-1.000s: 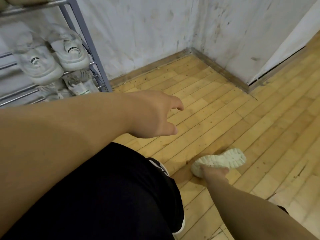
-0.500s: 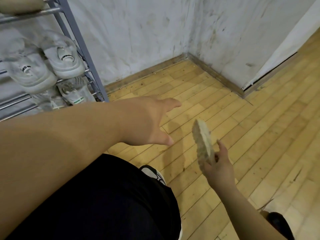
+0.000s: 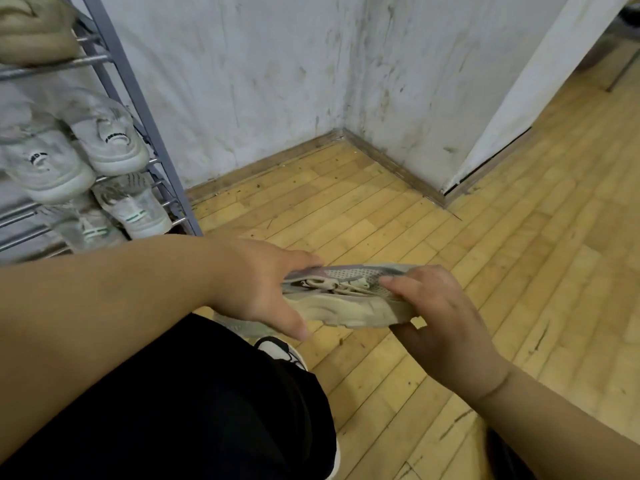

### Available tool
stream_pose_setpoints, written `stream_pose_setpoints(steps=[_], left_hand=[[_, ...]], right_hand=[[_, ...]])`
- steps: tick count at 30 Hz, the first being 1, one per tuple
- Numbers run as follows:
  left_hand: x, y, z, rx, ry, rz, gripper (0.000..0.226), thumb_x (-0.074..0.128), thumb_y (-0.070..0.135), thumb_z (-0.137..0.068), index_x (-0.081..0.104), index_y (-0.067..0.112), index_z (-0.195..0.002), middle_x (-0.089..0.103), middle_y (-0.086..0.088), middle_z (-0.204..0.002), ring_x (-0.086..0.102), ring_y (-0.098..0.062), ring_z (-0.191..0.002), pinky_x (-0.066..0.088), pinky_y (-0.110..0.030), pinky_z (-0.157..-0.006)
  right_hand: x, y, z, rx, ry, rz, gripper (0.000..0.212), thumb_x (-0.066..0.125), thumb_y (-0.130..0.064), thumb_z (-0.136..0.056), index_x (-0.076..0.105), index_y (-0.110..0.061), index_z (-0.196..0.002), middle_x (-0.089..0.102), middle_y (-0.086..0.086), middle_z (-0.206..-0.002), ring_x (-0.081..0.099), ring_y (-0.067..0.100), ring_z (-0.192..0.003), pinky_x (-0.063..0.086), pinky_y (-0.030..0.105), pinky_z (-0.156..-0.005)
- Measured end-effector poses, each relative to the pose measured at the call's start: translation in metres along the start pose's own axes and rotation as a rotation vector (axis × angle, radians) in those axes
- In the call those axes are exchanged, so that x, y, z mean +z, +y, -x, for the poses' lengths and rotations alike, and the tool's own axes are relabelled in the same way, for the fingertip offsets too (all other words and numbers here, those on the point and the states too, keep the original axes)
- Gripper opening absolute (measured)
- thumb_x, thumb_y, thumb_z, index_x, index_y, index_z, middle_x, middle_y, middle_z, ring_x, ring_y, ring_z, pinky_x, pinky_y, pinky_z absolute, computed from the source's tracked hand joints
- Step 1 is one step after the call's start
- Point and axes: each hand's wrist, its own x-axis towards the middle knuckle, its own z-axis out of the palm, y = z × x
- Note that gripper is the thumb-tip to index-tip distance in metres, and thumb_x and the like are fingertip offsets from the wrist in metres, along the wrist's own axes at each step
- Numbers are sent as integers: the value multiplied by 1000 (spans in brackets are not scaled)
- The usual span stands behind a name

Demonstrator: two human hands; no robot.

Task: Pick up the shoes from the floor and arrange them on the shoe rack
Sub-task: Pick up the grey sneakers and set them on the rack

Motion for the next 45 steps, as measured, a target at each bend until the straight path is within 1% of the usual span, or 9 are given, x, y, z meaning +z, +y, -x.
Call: stream_pose_setpoints(steps=[4,9,13,19,27,31,37,42,45], left_hand=[[5,1,-1,19,64,57,96,71,71,-78,16,57,-155,41,20,-148,46,-10,-129,37,-29,-103],[2,9,2,62,169,-54,91,58,81,-80,10,59,-154,40,22,-127,49,-7,-112,45,-33,-98],[-1,19,2,106,245,-215,90,45,85,-80,4,56,-154,36,18,-130,46,-8,-106,46,-35,-90],[-6,32,-1,210,346,-343,95,26,96,-66,7,59,-151,34,20,-117,49,-10,-110,44,-34,-88],[-19,22,35,189,521,-257,96,40,99,-60,27,60,-147,43,30,-122,47,-1,-112,42,-30,-92],[-22,-21,108,77,752,-103,98,46,104,-51,41,62,-140,54,28,-124,55,-5,-116,46,-36,-101],[26,-98,296,-257,1087,30,80,61,99,-50,41,79,-125,58,33,-124,61,-11,-119,50,-52,-102],[177,-129,459,-700,1201,300,82,69,93,-51,54,66,-127,64,29,-122,66,-4,-106,55,-42,-95],[291,-110,524,-902,1305,589,87,77,88,-46,63,58,-126,71,21,-119,68,5,-92,55,-18,-83]], right_hand=[[-15,2,-2,67,-130,-134,45,81,-39,-86,71,-14,-121,70,-5,-101,60,13,-90,48,26,-86],[-21,7,2,173,-122,-191,62,74,-63,-80,72,-16,-120,70,-9,-105,61,9,-98,49,35,-86],[-32,11,7,471,-270,-189,87,65,-81,-74,53,-31,-144,43,5,-146,40,25,-140,40,48,-113],[-71,14,9,558,-529,-340,98,82,-65,-71,37,-38,-154,48,-24,-146,48,-2,-134,42,26,-112],[-86,-24,-19,547,-410,-258,96,86,-64,-68,41,-44,-151,52,-23,-141,49,-5,-129,42,24,-108],[-69,-64,-83,397,-360,-305,97,87,-62,-67,45,-39,-151,53,-21,-143,50,-5,-130,43,25,-110],[-16,-201,-221,23,-510,-406,98,86,-67,-64,41,-50,-149,46,-28,-142,42,-12,-124,31,5,-97],[56,-399,-268,-495,-806,-380,98,76,-77,-68,34,-47,-152,47,-14,-142,46,10,-129,36,27,-96],[85,-521,-251,-821,-950,-353,107,76,-75,-70,26,-40,-158,49,-3,-143,50,20,-129,43,34,-100]])
